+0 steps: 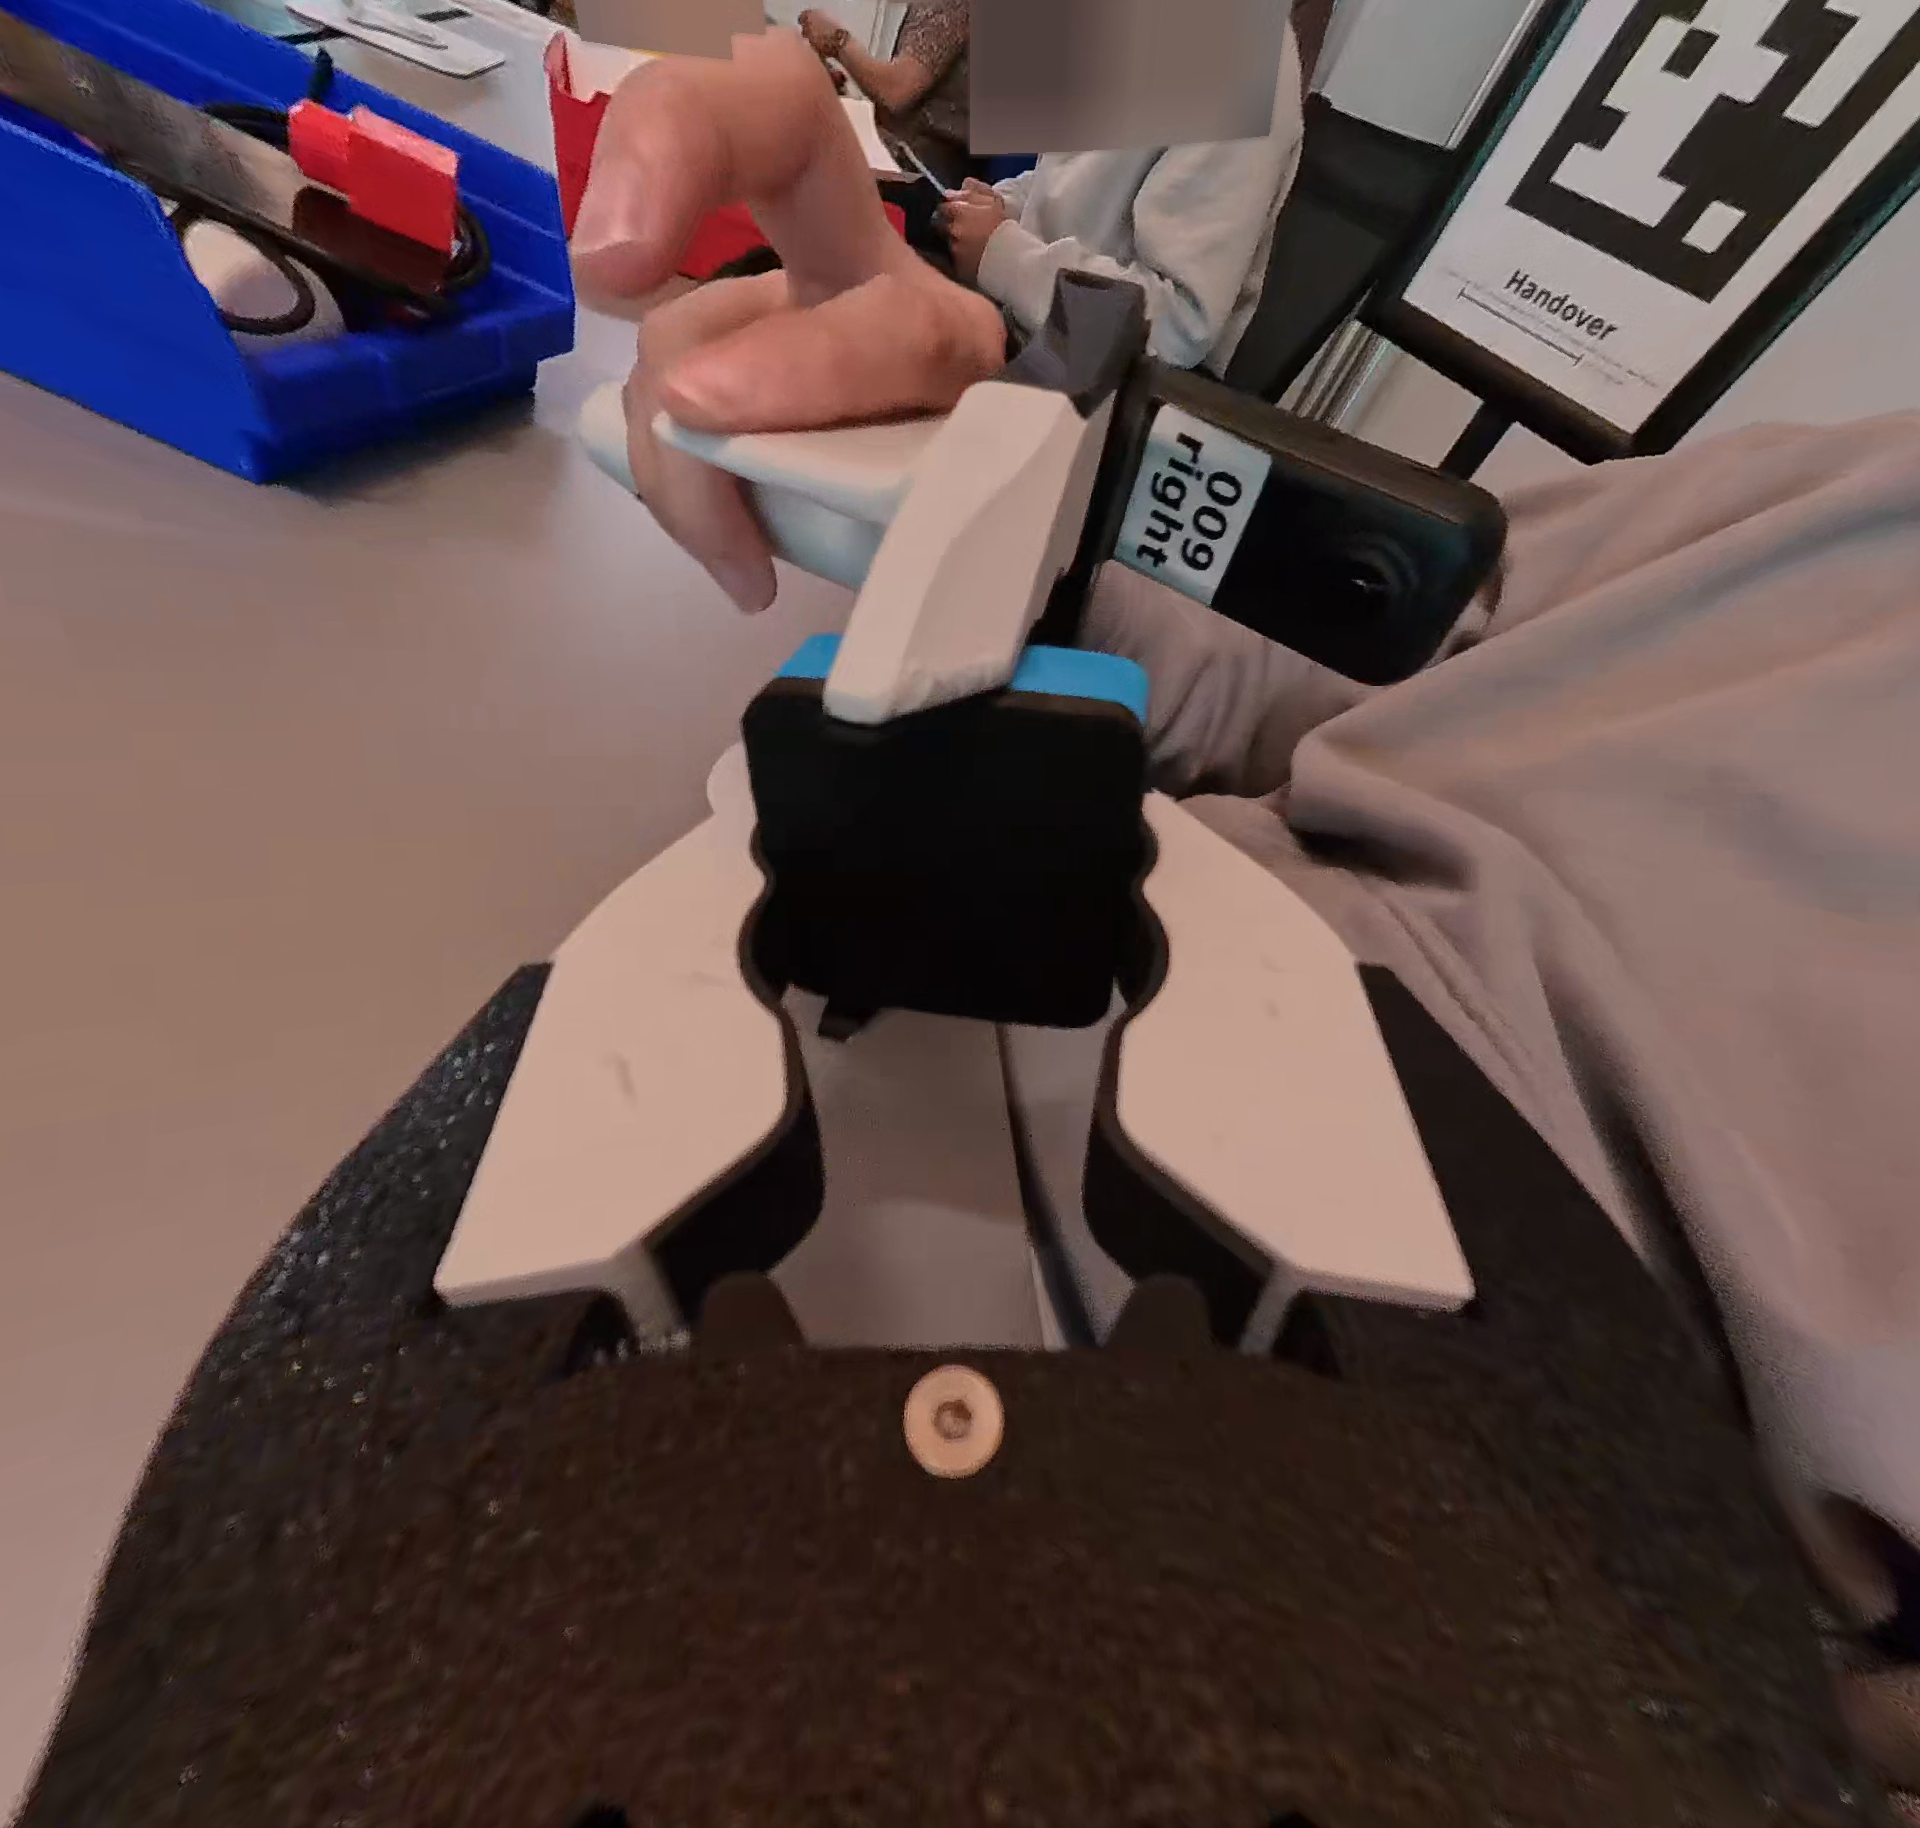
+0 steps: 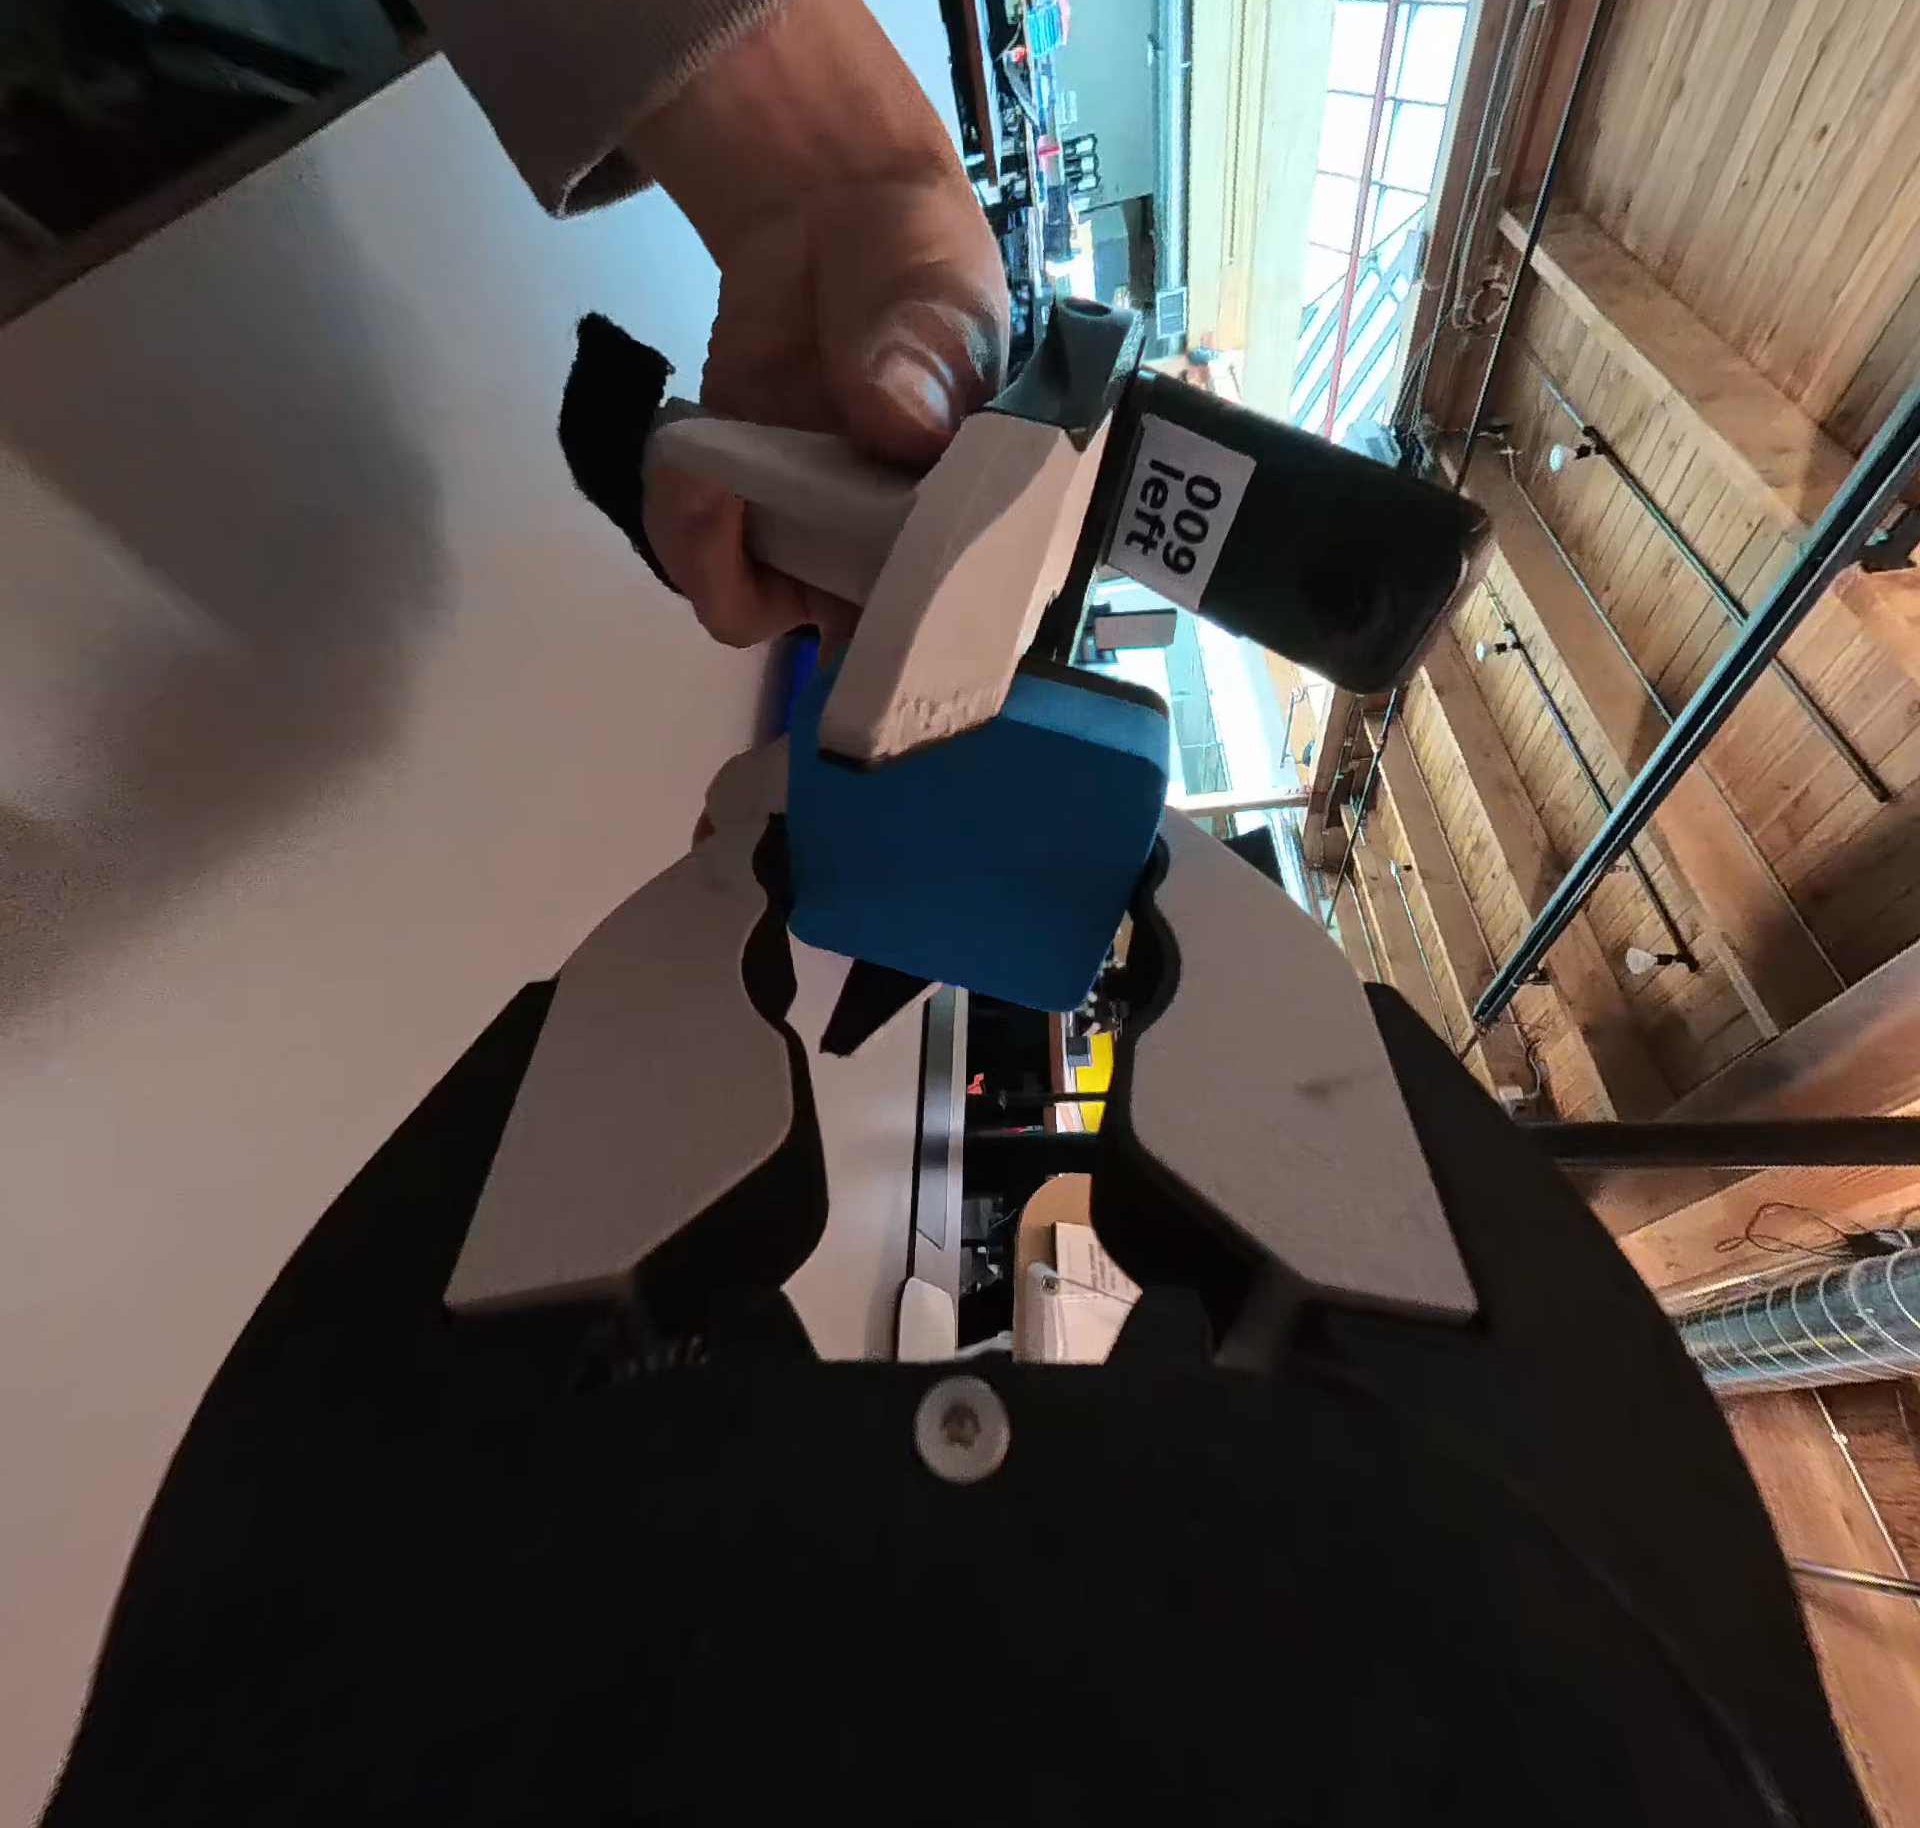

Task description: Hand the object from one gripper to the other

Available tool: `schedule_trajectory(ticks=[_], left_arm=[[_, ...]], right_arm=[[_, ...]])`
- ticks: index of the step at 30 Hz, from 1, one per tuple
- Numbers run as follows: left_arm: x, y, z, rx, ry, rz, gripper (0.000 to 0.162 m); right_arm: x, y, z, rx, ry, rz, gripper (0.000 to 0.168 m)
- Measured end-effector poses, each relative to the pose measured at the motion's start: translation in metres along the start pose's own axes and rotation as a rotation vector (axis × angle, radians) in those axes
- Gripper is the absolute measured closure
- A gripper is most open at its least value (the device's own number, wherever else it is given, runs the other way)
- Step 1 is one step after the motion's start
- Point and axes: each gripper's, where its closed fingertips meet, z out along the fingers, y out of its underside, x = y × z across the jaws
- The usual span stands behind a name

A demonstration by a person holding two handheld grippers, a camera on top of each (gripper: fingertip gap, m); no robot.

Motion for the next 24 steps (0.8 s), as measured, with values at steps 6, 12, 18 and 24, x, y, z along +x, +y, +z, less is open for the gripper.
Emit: schedule_trajectory(ticks=[6,12,18,24], left_arm=[[-0.016,-0.005,-0.009,0.045,-0.124,0.184,0.102],[0.002,-0.047,-0.036,0.226,-0.290,0.683,0.102],[0.005,-0.051,-0.038,0.169,-0.428,0.991,0.102],[-0.007,-0.037,-0.023,0.027,-0.477,1.102,0.102]], right_arm=[[0.008,0.005,-0.001,0.014,-0.037,0.445,0.081],[0.020,-0.011,-0.015,0.279,-0.331,1.318,0.072],[0.028,-0.038,-0.018,0.575,-0.605,1.815,0.087],[0.020,-0.040,-0.004,0.499,-0.569,1.816,0.101]])
